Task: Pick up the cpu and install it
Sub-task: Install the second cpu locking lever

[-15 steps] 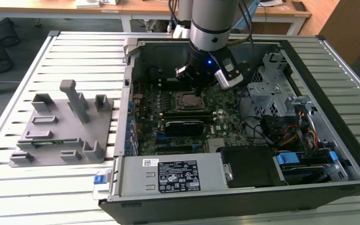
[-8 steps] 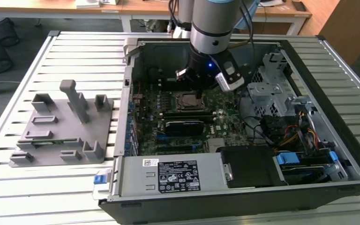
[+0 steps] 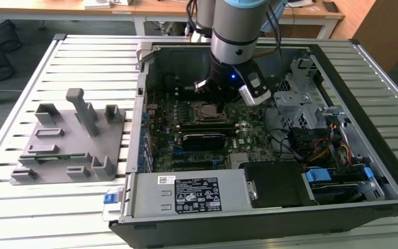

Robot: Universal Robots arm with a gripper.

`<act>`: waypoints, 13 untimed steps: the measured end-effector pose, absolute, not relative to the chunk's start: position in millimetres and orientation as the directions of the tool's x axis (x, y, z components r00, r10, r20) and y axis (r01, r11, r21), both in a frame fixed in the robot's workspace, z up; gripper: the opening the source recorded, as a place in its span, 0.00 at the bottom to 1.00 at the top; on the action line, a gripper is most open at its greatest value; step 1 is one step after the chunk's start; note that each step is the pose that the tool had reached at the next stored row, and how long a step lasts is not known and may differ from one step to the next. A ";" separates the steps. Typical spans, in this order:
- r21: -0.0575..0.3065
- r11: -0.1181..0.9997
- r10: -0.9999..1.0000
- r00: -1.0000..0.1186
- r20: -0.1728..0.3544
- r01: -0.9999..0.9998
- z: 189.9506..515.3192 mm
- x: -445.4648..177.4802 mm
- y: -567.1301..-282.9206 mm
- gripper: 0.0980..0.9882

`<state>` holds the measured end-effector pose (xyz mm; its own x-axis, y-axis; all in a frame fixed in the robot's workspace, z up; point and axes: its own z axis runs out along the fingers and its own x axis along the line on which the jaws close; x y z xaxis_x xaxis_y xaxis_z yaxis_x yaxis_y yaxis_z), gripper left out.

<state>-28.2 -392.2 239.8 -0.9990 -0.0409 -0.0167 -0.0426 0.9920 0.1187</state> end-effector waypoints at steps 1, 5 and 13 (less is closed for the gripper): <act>0.118 0.992 -0.041 -0.999 -0.016 -0.043 239.4 -28.7 -392.3 0.01; 0.118 0.992 -0.041 -0.999 -0.016 -0.043 237.7 -32.5 -392.8 0.01; 0.118 0.992 -0.041 -0.999 -0.016 -0.043 235.6 -38.4 -397.7 0.01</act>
